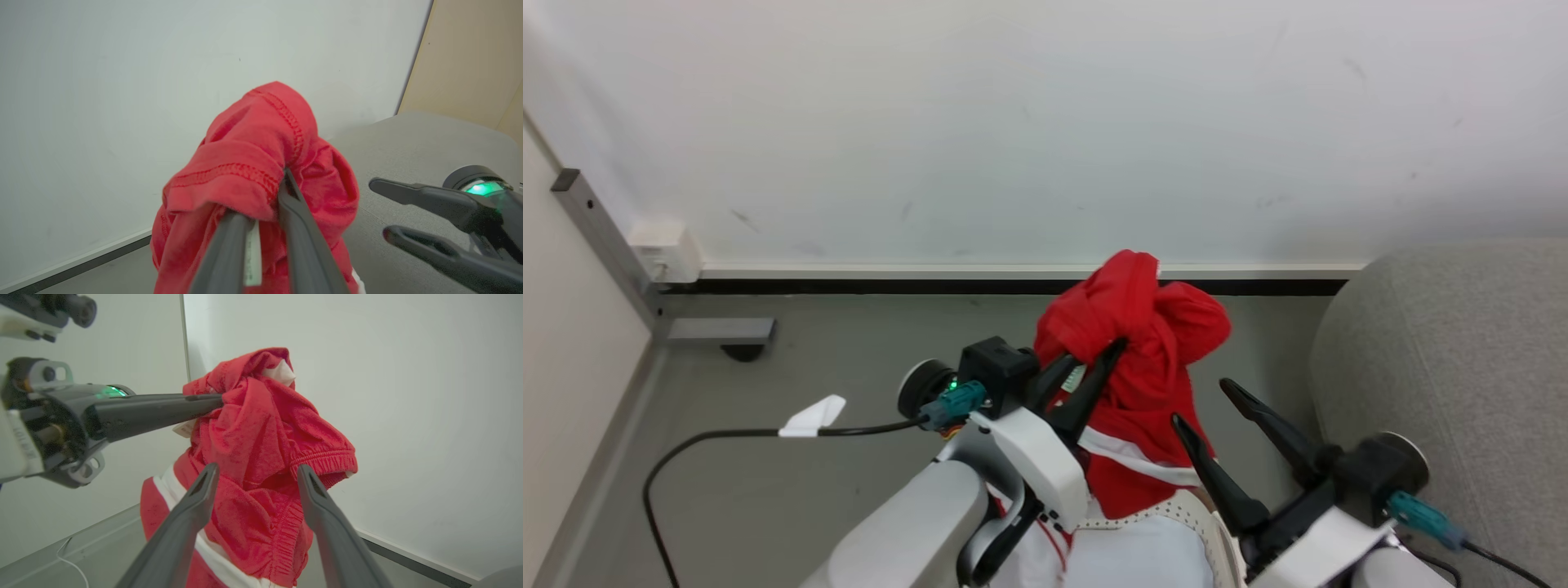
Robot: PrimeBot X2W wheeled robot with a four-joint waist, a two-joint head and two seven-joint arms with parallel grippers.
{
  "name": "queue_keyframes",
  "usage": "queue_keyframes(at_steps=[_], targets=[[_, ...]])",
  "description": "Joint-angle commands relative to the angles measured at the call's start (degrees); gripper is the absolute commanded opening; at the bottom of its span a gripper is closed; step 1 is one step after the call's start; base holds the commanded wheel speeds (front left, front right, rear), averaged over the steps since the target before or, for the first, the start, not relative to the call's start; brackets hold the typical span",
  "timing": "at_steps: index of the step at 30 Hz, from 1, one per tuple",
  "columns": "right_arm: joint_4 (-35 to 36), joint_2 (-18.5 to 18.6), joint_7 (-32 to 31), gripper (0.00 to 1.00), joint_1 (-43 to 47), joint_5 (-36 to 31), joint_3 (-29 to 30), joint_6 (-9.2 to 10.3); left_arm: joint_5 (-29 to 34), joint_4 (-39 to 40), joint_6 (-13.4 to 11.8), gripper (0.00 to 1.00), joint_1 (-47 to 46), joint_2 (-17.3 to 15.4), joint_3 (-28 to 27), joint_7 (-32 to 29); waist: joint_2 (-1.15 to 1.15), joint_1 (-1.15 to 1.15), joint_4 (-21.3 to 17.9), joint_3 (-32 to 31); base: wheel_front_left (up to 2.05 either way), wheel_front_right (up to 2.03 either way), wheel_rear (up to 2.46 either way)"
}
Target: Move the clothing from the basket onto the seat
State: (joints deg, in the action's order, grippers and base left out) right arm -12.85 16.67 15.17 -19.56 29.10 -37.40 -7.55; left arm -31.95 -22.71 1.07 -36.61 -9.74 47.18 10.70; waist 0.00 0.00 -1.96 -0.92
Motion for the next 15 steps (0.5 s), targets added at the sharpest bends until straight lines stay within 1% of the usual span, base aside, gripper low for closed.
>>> queue_keyframes(at_steps=[1, 5, 6, 7, 8, 9, 10, 12, 14, 15], targets=[[-2.4, -0.6, 0.0, 1.0, -3.2, 3.2, -2.9, 0.12, 0.0, -0.7, 0.4, 0.0, -0.9, 0.8, 0.4, 0.6, 0.0, 0.0, 1.2, -0.2, 0.0, 0.0, 0.0], [-8.9, -2.2, 0.0, 1.0, -8.4, 8.9, -9.5, 0.12, -0.3, -2.1, 1.3, 0.0, -1.4, 1.9, 1.1, 1.1, 0.0, 0.0, 2.8, -0.3, 0.0, 0.0, 0.0], [-8.9, -2.2, 0.0, 1.0, -8.4, 8.9, -9.5, 0.12, -0.3, -2.1, 1.3, 0.0, -1.4, 1.9, 1.1, 1.1, 0.0, 0.0, 2.8, -0.3, 0.0, 0.0, 0.0], [-13.6, -3.2, 0.0, 1.0, -10.2, 12.0, -12.5, 0.12, -0.3, -2.7, 1.6, 0.0, -1.5, 2.8, 1.7, 1.1, 0.0, 0.0, 3.9, -0.5, 0.0, 0.0, 0.0], [-16.2, -3.6, -0.1, 1.0, -11.3, 12.9, -14.2, 0.12, -0.2, -3.0, 1.7, 0.0, -1.6, 3.1, 2.1, 1.0, 0.0, 0.0, 4.4, -0.6, 0.0, 0.0, 0.0], [-18.6, -4.0, -0.1, 1.0, -12.7, 13.9, -15.2, 0.12, -0.2, -3.2, 2.0, 0.0, -1.7, 3.5, 2.7, 0.9, 0.0, 0.0, 5.0, -0.8, 0.0, 0.0, 0.0], [-18.6, -4.0, -0.1, 1.0, -12.7, 13.9, -15.2, 0.12, -0.2, -3.2, 2.0, 0.0, -1.7, 3.5, 2.7, 0.9, 0.0, 0.0, 5.0, -0.8, 0.0, 0.0, 0.0], [-22.2, -5.3, 0.0, 1.0, -14.4, 16.6, -16.6, 0.12, -0.2, -3.5, 2.3, 0.0, -1.8, 4.1, 3.4, 0.8, 0.0, 0.0, 6.1, -1.0, 0.0, 0.0, 0.0], [-24.2, -6.0, 0.0, 1.0, -15.5, 18.4, -17.5, 0.12, -0.4, -3.6, 2.6, 0.0, -1.8, 4.7, 4.3, 0.7, 0.0, 0.0, 7.2, -1.2, 0.0, 0.0, 0.0], [-25.2, -6.2, 0.0, 0.6, -15.8, 19.3, -17.8, 0.12, -0.5, -3.7, 2.8, 0.0, -1.7, 4.9, 4.5, 0.7, 0.0, 0.0, 7.8, -1.3, 0.0, 0.0, 0.0]])
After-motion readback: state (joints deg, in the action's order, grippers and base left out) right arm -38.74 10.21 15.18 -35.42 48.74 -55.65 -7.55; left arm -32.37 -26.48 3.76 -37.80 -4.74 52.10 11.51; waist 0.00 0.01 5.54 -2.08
